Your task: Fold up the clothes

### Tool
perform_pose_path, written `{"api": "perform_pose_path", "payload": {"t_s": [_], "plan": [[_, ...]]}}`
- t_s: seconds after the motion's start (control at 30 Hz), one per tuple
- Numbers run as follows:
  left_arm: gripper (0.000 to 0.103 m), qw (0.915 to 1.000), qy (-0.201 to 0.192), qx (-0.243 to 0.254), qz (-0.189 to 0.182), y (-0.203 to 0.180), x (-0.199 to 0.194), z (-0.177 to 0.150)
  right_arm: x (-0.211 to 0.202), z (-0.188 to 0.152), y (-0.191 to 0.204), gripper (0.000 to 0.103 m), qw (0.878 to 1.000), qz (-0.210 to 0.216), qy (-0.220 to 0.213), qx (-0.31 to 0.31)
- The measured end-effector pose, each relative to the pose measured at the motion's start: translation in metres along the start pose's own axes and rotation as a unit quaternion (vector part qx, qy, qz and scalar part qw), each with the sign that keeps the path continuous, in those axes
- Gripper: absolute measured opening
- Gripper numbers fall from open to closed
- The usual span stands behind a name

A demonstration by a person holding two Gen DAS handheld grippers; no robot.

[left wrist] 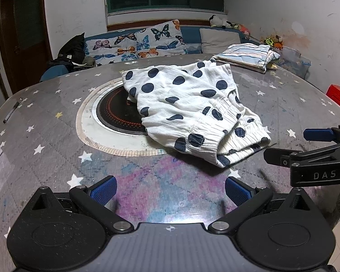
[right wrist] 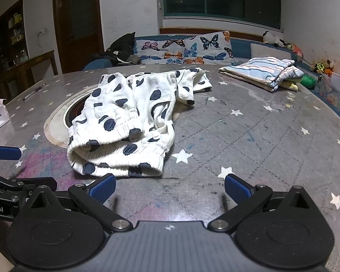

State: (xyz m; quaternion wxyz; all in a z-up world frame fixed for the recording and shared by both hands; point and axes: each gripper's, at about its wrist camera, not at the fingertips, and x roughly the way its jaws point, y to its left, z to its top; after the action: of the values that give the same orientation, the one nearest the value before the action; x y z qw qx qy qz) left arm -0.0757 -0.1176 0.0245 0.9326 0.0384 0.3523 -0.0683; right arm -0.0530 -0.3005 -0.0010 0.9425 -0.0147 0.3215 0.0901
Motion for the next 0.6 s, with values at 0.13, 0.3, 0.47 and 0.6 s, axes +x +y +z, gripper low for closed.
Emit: {"api": "perform_pose_path", "payload": {"t_s": [0.13,0.3,0.47,0.6], "plan": [[0.103,1.0000,-0.002,-0.001,0.000,0.001,0.001,0.003,0.003,0.002,0.001,0.103,1.000,0.002,0.001,-0.003],[0.103,1.0000,-0.008,-0.001,0.000,0.004,0.002,0.010,0.006,0.005,0.003,0.103,1.000,0.005,0.002,-0.006],[0.103,0.9998,-0.019,-0.002,0.001,0.009,0.001,0.019,0.012,0.010,0.002,0.103,1.000,0.009,0.002,-0.006],[0.103,0.9996,-0.028,0.000,0.001,0.011,0.003,0.030,0.016,0.016,-0.001,0.102,1.000,0.011,0.002,-0.004]]}}
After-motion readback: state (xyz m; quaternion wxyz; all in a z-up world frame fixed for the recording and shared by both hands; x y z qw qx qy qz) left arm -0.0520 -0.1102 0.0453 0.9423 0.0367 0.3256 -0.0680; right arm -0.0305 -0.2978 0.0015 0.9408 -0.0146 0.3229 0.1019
